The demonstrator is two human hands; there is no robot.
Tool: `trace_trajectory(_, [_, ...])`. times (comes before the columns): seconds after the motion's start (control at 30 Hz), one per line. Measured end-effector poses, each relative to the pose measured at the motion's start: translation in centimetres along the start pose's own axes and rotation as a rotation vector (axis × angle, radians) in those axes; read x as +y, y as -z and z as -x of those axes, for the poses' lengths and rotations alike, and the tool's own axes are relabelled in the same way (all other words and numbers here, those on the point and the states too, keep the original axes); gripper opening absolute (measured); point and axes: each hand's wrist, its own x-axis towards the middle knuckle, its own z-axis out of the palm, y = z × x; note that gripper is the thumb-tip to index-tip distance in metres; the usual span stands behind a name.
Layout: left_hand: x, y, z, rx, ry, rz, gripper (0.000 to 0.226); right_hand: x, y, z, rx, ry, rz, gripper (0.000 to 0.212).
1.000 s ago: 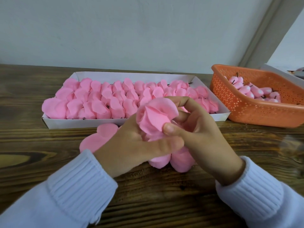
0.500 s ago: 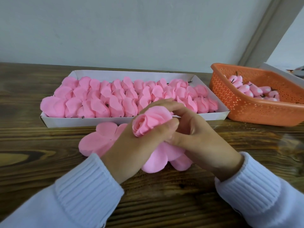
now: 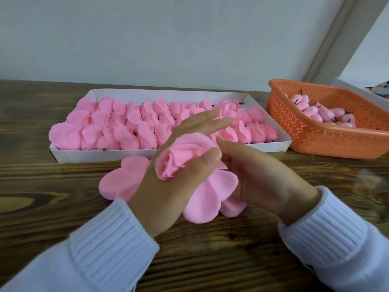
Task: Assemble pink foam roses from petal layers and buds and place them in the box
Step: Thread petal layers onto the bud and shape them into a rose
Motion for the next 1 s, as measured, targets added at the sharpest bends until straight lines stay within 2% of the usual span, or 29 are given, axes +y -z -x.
trace_trajectory(0.1, [-0.2, -0.1, 0.4, 0.048, -0.001, 0.046, 0.032, 0.4, 0.0, 0.3, -0.064, 0.097, 0.050, 0.024])
trace_trajectory(0.2, [-0.7, -0.3, 0.9, 0.120, -0.003, 0.048, 0.032, 1.0, 0.0, 0.2, 0.091, 0.309, 0.191, 0.022])
trace_trajectory(0.3, [-0.8, -0.2, 0.7, 0.175, 0.045, 0.076, 0.038, 1.1, -0.2, 0.1, 0.265, 0.633, 0.450, 0.002])
trace_trajectory(0.43, [-1.0, -0.1, 0.4, 0.157, 0.087, 0.104, 0.033, 1.0, -0.6, 0.4, 0.327, 0.909, 0.634, 0.014])
trace_trajectory(0.53, [-1.0, -0.2, 0.4, 0.079, 0.073, 0.122, 0.032, 1.0, -0.9, 0.6, 0.369, 0.987, 0.705, 0.014])
trace_trajectory(0.67, [-1.3, -0.5, 0.7, -0.026, 0.090, 0.100, 0.054, 1.2, -0.9, 0.7, 0.469, 1.015, 0.722, 0.009])
trace_trajectory(0.87, [-1.6, -0.7, 0.8, -0.058, 0.082, 0.118, 0.033, 1.3, -1.1, 0.9, 0.433, 1.042, 0.710, 0.012])
trace_trajectory(1.0, [-1.6, -0.6, 1.0, 0.022, 0.084, 0.111, 0.027, 1.2, -1.2, 1.0, 0.358, 1.050, 0.649, 0.007])
